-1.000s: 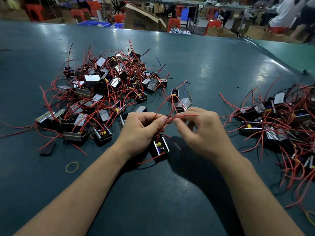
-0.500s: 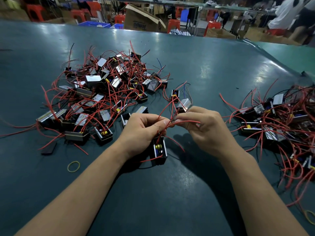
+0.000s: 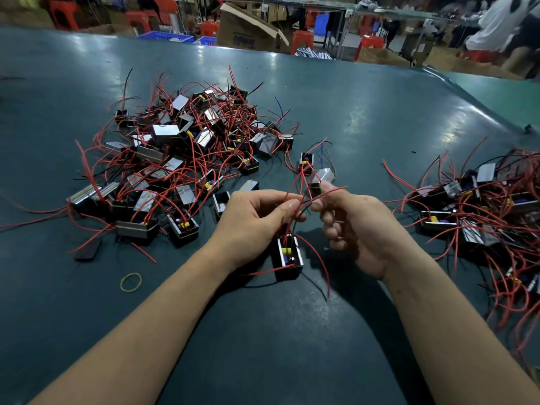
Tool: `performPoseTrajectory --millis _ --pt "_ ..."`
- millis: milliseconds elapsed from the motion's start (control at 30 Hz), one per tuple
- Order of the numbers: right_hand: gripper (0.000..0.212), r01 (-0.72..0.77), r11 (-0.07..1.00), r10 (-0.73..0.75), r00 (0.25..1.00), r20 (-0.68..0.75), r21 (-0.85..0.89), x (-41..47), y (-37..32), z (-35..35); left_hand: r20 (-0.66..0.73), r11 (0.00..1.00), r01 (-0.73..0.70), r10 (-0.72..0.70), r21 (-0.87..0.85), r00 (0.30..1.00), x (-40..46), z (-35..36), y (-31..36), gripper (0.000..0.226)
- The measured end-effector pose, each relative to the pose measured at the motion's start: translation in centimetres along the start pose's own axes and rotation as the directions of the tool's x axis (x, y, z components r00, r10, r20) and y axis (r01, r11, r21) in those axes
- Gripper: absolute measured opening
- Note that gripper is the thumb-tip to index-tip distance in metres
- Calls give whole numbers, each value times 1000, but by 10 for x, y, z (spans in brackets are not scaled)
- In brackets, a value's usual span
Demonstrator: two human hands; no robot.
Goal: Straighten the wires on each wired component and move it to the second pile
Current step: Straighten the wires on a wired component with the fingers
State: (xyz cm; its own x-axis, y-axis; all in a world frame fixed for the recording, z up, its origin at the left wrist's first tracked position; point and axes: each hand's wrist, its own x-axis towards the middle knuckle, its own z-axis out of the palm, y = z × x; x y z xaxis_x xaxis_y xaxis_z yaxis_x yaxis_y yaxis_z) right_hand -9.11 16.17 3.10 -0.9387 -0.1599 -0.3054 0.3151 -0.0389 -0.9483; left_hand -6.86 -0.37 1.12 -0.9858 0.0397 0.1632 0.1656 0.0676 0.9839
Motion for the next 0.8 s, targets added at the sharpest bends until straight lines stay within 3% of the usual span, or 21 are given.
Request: performPoseTrajectory --millis 167,300,500,567,667,800 --pt "52 151 936 -219 957 -189 -319 -1 4 -6 -65 997 54 -58 -58 996 2 -2 0 14" --pt "43 235 902 -330 916 -228 -363 0 3 -10 -99 998 58 -62 -40 993 4 -4 0 20" --pt "15 186 979 -185 983 23 -88 -4 -1 -6 -98 992 83 -92 -97 991 6 -5 0 17" --pt "1 192 981 -191 981 27 -33 -4 -1 -6 -99 990 89 -100 -108 990 6 -6 0 17" --pt "8 203 978 -203 979 -1 47 -5 -2 -6 -111 984 98 -115 -146 987 7 -7 1 18" --pt "3 222 973 -218 974 -57 67 -4 -3 -6 -110 978 118 -139 -174 984 7 -7 2 19"
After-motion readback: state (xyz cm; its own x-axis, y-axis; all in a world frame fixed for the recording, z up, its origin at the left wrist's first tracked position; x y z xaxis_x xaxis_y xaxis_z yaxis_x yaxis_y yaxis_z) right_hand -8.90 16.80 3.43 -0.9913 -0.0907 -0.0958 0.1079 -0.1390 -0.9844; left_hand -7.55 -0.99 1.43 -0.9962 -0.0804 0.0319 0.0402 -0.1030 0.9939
